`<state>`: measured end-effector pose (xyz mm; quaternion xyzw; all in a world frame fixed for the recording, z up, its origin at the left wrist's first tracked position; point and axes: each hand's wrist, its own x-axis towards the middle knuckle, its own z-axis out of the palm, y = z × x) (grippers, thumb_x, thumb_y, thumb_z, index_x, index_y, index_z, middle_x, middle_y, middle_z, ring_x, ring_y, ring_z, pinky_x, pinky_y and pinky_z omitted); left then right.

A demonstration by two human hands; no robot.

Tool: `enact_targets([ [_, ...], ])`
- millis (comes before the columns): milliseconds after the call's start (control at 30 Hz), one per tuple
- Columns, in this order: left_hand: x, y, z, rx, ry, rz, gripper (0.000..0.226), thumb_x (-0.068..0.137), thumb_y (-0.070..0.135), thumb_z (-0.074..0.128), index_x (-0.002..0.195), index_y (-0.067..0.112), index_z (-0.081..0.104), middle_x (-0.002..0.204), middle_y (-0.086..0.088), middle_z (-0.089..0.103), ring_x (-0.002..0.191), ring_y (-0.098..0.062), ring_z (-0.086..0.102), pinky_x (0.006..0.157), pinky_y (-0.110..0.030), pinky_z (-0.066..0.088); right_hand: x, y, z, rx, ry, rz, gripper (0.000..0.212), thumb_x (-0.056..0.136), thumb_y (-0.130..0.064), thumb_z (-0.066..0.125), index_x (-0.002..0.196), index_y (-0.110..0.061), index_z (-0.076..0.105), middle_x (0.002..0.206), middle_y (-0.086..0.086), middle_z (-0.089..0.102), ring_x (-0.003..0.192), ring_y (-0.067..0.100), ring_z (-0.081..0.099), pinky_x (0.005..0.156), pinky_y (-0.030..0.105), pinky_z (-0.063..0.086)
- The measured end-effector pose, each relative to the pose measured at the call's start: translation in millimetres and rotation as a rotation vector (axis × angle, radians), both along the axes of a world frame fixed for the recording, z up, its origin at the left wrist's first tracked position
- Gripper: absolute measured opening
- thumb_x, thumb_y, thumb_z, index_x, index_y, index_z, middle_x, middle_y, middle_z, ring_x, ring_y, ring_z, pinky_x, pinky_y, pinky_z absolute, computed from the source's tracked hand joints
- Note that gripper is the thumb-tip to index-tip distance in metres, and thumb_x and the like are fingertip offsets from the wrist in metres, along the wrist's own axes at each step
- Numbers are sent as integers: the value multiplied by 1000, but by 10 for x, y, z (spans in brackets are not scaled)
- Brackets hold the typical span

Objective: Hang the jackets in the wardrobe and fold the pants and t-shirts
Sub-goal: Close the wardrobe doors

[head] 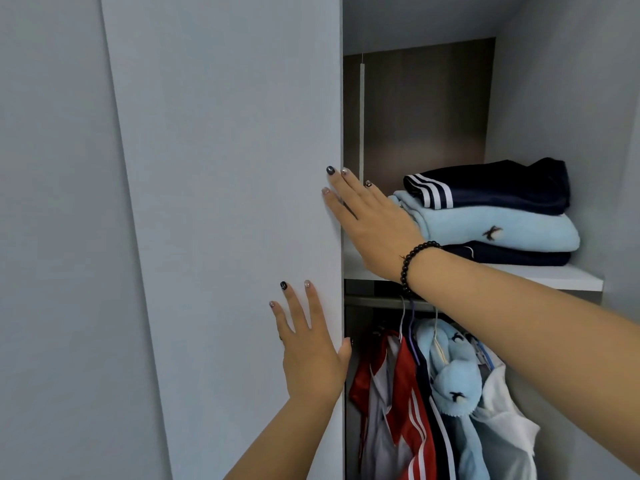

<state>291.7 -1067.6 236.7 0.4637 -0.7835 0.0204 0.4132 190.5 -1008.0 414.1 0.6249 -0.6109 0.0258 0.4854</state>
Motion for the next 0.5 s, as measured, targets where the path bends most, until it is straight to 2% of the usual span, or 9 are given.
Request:
enact_targets([
  [267, -226, -197, -59, -13, 28, 28, 116, 81, 61, 62, 149, 27, -27, 157, -8, -29, 146, -39, -15, 86, -40, 58, -84, -139, -27, 8, -32, -92, 84, 89, 0, 46, 150, -5, -12, 157, 16, -21, 147, 30, -6, 118, 43, 9],
  [500, -394, -324, -99, -14, 43, 60, 120, 82, 56, 63, 144, 27, -35, 156, -10, -31, 145, -40, -19, 94, -47, 53, -188, -262, -54, 9, -55, -78, 84, 88, 3, 45, 150, -4, -11, 157, 15, -21, 147, 30, 4, 117, 43, 19],
])
